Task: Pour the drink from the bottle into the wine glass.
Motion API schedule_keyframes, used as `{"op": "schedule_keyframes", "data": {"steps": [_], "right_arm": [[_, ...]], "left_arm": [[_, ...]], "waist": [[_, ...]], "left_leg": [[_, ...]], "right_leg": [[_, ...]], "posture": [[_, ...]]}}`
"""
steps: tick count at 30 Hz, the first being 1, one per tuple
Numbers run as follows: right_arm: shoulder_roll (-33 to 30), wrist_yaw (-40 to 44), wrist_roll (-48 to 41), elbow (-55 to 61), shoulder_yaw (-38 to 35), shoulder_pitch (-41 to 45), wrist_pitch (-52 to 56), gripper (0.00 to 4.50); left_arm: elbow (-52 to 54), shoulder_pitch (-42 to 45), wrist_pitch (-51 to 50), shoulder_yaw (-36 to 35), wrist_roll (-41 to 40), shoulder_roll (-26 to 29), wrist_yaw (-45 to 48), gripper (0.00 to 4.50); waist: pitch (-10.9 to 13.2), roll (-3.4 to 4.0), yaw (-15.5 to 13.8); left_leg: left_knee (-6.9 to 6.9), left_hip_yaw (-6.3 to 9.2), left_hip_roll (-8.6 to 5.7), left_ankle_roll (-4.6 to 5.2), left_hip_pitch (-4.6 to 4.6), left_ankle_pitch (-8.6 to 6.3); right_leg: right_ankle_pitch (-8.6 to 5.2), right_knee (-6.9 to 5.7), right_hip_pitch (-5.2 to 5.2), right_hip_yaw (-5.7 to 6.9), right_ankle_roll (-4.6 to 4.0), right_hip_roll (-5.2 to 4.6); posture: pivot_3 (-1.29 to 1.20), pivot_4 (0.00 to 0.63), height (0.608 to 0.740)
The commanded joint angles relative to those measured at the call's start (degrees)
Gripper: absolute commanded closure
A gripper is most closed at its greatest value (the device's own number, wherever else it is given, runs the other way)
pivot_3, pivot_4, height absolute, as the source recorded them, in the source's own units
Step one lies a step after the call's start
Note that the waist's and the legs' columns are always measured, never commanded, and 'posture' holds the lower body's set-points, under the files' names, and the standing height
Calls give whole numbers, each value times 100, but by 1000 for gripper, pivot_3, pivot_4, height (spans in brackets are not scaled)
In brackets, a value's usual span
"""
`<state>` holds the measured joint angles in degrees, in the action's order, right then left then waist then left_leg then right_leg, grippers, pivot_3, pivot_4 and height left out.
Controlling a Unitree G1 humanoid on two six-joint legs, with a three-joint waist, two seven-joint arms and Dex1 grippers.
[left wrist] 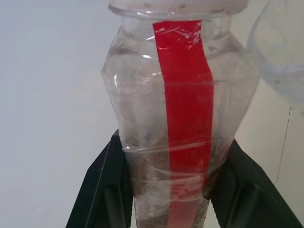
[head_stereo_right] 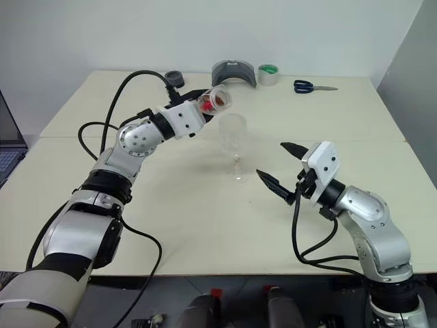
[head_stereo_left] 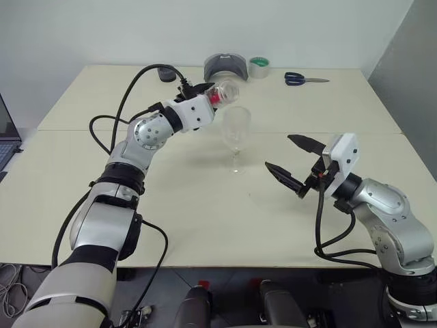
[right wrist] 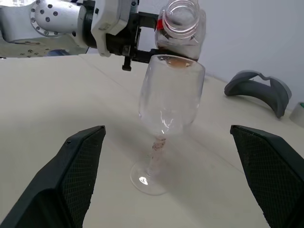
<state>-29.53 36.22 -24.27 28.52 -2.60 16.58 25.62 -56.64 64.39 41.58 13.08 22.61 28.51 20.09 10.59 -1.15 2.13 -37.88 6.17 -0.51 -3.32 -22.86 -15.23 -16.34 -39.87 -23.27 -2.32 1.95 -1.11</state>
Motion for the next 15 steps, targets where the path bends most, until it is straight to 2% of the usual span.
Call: {"op": "schedule_keyframes", "data": {"steps": [1,15], "right_arm": [[-83,9,-120,177,-154,68,1,0],[-128,-4,-162,204,-31,127,16,0]], "left_arm": [[-77,361,290,75,296,164,-507,2788],[-399,680,504,615,1299,382,-1785,2788]], "waist": [[0,0,1],[0,0,-2]], "left_leg": [[0,-1,0,0,0,0],[0,-1,-1,0,-1,0]], "right_leg": [[0,0,0,0,0,0],[0,-1,0,0,0,0]], "posture": [[0,150,740],[0,150,740]]}}
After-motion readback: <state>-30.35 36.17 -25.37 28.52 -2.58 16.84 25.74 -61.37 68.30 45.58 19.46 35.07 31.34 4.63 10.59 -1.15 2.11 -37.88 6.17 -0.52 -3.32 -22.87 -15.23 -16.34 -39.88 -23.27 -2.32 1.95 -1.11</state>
